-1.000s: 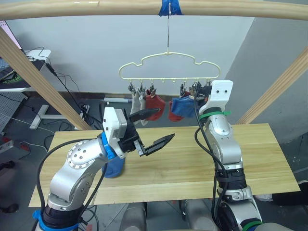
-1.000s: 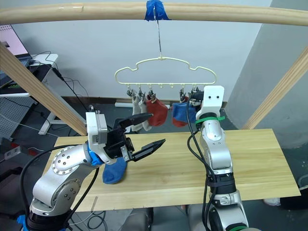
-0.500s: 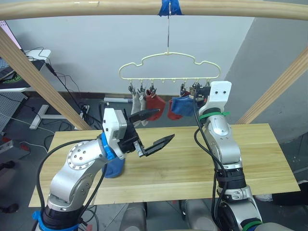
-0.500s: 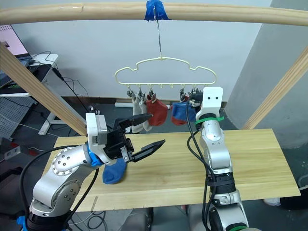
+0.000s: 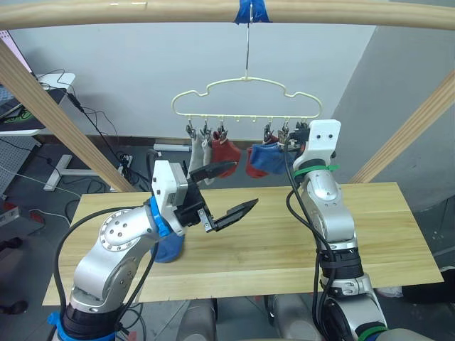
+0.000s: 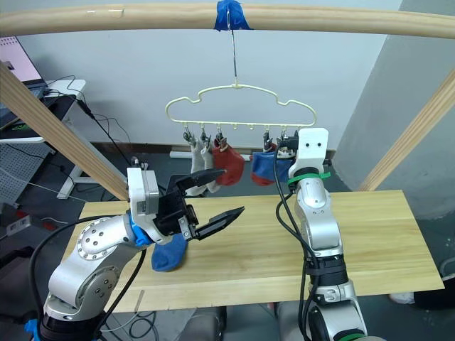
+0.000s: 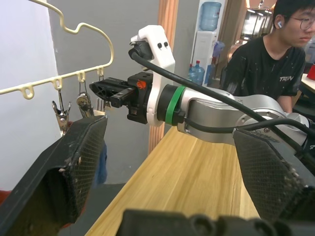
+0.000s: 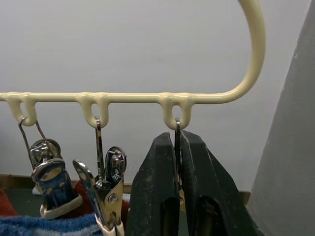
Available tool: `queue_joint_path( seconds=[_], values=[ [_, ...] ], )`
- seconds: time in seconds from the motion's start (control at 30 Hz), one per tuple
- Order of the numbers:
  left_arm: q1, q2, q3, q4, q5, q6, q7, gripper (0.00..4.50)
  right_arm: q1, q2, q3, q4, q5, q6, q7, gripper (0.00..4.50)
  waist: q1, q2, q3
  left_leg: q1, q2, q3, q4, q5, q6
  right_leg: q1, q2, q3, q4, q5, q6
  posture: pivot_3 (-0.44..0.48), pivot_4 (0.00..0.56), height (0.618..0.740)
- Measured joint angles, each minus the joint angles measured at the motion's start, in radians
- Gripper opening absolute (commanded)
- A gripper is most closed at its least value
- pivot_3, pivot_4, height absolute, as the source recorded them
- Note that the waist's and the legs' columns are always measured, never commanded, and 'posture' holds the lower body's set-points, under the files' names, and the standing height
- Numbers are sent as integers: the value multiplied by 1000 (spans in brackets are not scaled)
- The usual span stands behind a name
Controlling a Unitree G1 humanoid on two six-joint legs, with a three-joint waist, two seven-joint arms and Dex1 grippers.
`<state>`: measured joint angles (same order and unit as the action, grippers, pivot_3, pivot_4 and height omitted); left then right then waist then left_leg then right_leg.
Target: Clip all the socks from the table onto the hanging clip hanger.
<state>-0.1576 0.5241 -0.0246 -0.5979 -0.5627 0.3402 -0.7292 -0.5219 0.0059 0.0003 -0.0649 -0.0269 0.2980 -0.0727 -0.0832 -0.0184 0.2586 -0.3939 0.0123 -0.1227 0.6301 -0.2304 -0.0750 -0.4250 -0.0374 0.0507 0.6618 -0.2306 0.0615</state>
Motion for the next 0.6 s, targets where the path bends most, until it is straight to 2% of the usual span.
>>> queue_joint_path(
  seconds=[0.1, 0.27, 0.4, 0.5, 0.6],
  values=[
    [9, 0, -1, 0, 1, 1, 3, 4500, -4, -35, -10, -9, 53, 46, 72, 29, 0, 0, 0, 0, 0, 0, 0, 0, 0, 0, 0, 0, 0, 0, 0, -38, 204, 740],
    [45, 9, 13, 20, 22, 14, 29, 4500, -40, -190, -71, -49, 196, 204, 259, 29, 3, 0, 0, 0, 0, 0, 0, 0, 0, 0, 0, -1, 0, 0, 1, -55, 216, 740],
    [102, 54, 60, 190, 106, 36, 72, 4500, -103, -384, -164, -60, 437, 461, 497, 29, 1, 0, 0, 1, 0, 0, 0, 0, 0, 2, 0, -1, 0, -3, 4, -74, 230, 740],
    [128, 95, 54, 322, 189, -10, 48, 4500, -180, -409, -261, -24, 605, 662, 553, 29, -7, 0, 1, 1, 0, 0, 0, 0, 1, 1, 1, -1, 0, -4, 3, -78, 234, 740],
    [127, 123, 50, 426, 261, -83, 20, 4500, -207, -444, -267, 3, 690, 803, 589, 29, -5, 0, 1, 0, 1, 0, -1, 0, 1, 0, 1, -1, 0, -4, 2, -85, 247, 740]
  ],
)
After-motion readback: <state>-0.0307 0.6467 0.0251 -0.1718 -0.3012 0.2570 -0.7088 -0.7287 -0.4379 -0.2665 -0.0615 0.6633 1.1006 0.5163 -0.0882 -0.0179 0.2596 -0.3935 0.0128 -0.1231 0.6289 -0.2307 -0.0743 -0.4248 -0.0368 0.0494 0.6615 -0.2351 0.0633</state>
